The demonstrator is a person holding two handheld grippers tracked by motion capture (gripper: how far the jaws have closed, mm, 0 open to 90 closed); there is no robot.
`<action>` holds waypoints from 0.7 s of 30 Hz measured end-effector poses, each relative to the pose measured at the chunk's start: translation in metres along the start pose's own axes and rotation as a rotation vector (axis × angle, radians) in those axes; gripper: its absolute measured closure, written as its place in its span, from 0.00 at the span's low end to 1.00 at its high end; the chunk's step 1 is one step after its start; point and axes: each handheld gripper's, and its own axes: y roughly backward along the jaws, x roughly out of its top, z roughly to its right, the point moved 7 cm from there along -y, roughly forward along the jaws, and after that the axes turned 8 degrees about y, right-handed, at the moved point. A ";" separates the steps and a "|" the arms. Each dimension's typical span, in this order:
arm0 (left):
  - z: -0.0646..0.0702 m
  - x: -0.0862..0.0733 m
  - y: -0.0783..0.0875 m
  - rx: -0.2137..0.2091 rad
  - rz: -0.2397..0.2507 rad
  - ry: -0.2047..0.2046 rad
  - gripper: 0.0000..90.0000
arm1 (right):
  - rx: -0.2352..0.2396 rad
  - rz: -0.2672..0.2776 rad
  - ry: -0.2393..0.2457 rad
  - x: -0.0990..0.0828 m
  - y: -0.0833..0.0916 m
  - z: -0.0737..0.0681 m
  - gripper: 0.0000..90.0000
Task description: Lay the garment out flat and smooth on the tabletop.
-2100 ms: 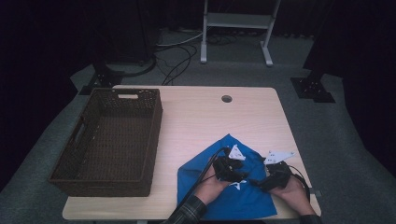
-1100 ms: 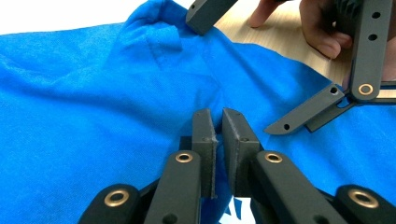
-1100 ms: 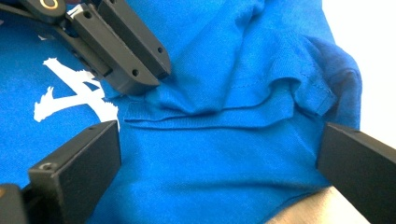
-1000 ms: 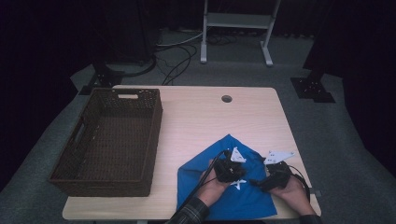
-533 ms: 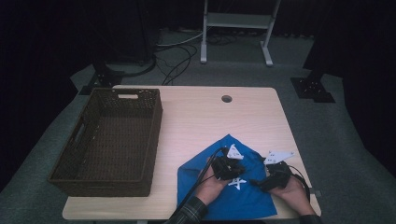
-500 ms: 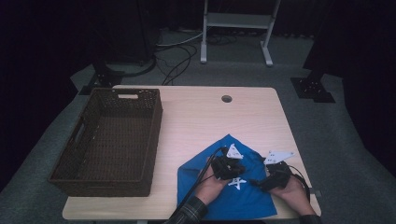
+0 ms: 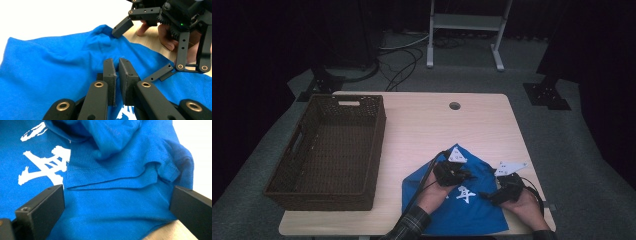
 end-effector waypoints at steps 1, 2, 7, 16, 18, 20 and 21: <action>-0.001 0.001 0.001 0.002 0.003 0.002 0.94 | 0.000 0.000 0.000 0.000 0.000 0.000 0.00; -0.002 0.001 0.002 0.006 0.003 0.000 0.94 | 0.000 0.000 0.000 0.000 0.000 0.000 0.00; -0.008 0.005 0.008 0.013 0.015 0.012 0.94 | -0.001 0.000 0.003 0.000 0.000 0.000 0.00; -0.020 0.012 0.019 0.028 0.042 0.023 0.94 | 0.000 0.000 0.002 0.000 0.000 0.000 0.00; -0.023 0.012 0.021 0.030 0.049 0.027 0.94 | 0.000 0.000 0.002 0.000 0.000 0.000 0.00; -0.026 0.013 0.023 0.034 0.051 0.029 0.94 | -0.001 -0.001 0.003 0.000 0.000 0.000 0.00; -0.027 0.013 0.024 0.040 0.051 0.026 0.94 | -0.001 -0.001 0.003 0.000 0.000 0.000 0.00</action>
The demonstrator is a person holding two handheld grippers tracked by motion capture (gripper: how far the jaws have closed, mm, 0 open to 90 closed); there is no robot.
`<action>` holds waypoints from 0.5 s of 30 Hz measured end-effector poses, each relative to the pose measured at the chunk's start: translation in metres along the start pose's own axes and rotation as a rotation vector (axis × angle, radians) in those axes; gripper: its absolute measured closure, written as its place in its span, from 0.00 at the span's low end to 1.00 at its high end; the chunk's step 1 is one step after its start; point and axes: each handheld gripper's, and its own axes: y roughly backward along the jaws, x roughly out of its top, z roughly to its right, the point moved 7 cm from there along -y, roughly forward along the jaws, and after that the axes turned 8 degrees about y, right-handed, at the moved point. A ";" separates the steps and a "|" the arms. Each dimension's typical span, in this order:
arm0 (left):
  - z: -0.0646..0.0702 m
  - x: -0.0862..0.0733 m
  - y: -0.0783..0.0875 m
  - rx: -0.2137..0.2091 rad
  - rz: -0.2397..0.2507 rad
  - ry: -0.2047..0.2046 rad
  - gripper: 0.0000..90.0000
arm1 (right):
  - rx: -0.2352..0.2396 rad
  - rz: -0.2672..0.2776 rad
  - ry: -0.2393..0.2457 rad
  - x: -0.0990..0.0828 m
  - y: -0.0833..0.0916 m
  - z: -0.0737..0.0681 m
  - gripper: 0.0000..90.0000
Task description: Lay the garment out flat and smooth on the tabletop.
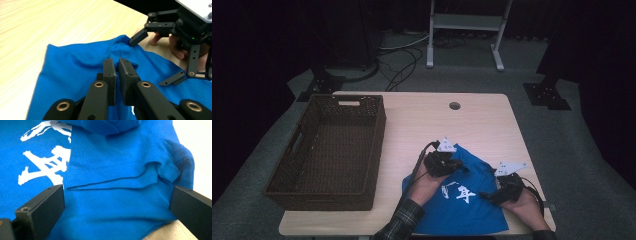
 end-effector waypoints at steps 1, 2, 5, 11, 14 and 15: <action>-0.001 0.001 0.001 0.003 0.002 -0.001 0.94 | -0.001 0.000 0.000 0.000 0.000 0.000 0.00; -0.003 0.001 0.002 0.004 0.001 -0.003 0.94 | 0.000 0.000 0.001 0.000 0.000 0.000 0.00; -0.006 0.003 0.003 0.002 0.003 -0.002 0.94 | 0.000 0.000 0.000 0.000 0.000 0.000 0.00; -0.013 0.006 0.006 -0.005 0.014 0.002 0.94 | 0.000 -0.001 -0.002 0.000 0.000 0.000 0.00; -0.016 0.008 0.007 -0.003 0.018 0.009 0.94 | 0.000 -0.001 -0.002 0.000 0.000 0.000 0.00; -0.018 0.008 0.008 0.000 0.020 0.010 0.94 | 0.000 -0.001 -0.002 0.000 0.000 0.000 0.00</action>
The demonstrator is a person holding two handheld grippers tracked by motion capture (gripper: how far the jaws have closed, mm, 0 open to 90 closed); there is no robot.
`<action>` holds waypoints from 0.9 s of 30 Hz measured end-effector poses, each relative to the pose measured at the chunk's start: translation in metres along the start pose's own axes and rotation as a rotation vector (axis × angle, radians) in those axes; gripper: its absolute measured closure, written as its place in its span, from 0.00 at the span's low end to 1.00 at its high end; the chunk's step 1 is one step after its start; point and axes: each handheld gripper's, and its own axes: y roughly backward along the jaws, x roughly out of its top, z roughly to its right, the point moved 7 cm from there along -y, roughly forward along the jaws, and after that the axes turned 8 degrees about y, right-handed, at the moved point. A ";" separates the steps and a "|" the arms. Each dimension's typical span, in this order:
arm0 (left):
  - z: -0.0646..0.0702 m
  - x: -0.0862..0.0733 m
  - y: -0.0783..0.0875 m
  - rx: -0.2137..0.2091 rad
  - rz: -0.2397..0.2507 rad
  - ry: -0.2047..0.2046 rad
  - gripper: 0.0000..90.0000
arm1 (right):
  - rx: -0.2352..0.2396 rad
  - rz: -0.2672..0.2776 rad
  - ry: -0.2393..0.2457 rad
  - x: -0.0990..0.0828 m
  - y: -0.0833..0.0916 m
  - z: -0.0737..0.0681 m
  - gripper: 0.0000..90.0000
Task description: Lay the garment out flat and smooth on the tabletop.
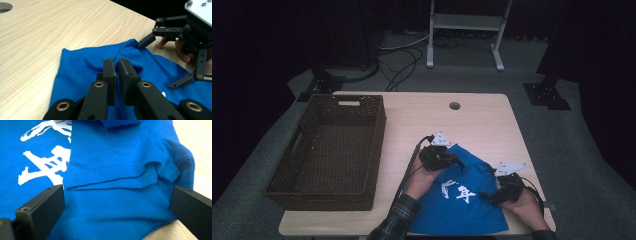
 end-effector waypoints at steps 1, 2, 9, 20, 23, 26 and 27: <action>-0.001 0.001 0.001 0.001 0.001 0.002 0.94 | 0.000 0.000 0.001 0.000 0.000 0.000 0.00; -0.002 0.001 0.001 0.002 0.003 0.003 0.94 | 0.000 0.001 0.002 0.000 0.000 0.000 0.00; -0.013 0.005 0.007 0.009 0.024 0.017 0.94 | 0.000 0.001 0.003 0.000 0.000 0.000 0.00; -0.025 0.010 0.013 0.022 0.026 0.022 0.94 | -0.001 0.001 0.005 0.000 0.000 0.000 0.00; -0.028 0.011 0.015 0.028 0.029 0.025 0.94 | -0.001 0.001 0.005 0.000 0.000 0.000 0.00; -0.033 0.013 0.016 0.037 0.030 0.026 0.94 | -0.002 0.001 0.005 0.000 0.000 0.000 0.00; -0.034 0.014 0.016 0.039 0.031 0.029 0.94 | -0.001 0.001 0.005 0.000 0.000 0.000 0.00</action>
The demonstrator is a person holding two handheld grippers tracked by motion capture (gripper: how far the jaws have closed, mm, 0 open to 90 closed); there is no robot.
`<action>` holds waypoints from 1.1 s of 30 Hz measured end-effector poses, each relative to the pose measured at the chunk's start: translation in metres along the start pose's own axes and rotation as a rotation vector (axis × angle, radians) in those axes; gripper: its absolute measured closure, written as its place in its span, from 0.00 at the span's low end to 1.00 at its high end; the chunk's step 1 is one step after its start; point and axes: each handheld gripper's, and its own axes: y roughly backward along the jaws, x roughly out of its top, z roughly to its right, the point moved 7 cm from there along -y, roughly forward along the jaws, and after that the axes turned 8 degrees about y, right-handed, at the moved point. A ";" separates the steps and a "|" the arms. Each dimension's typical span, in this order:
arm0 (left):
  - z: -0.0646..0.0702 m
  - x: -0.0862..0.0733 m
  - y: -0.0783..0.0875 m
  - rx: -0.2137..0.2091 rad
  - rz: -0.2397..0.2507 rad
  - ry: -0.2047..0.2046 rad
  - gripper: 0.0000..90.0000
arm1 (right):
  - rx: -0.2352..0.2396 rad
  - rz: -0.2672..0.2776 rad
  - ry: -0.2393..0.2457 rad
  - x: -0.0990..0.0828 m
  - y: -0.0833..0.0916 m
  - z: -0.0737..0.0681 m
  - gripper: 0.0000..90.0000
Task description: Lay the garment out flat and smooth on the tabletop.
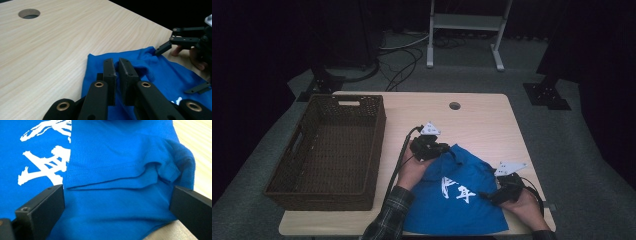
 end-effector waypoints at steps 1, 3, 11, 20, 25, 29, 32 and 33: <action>-0.001 0.001 0.000 -0.004 0.003 0.005 0.94 | 0.000 0.000 0.000 0.000 0.000 0.000 0.00; -0.004 0.002 0.000 -0.003 0.008 0.008 0.94 | 0.000 0.000 0.000 0.000 0.000 0.000 0.00; -0.015 0.004 0.001 0.001 0.025 0.033 0.94 | 0.001 0.000 -0.001 0.000 0.000 0.000 0.00; -0.027 0.008 0.005 0.021 0.039 0.053 0.94 | 0.001 -0.001 -0.001 0.000 0.000 0.000 0.00; -0.032 0.011 0.007 0.029 0.044 0.057 0.94 | 0.001 0.000 -0.002 0.000 0.000 0.000 0.00; -0.037 0.012 0.009 0.034 0.054 0.067 0.94 | 0.001 -0.001 -0.002 0.000 0.000 0.000 0.00; -0.041 0.014 0.010 0.038 0.058 0.076 0.94 | 0.001 0.000 -0.002 0.000 0.000 0.000 0.00; -0.042 0.014 0.010 0.040 0.061 0.079 0.94 | 0.001 -0.001 -0.002 0.000 0.000 0.000 0.00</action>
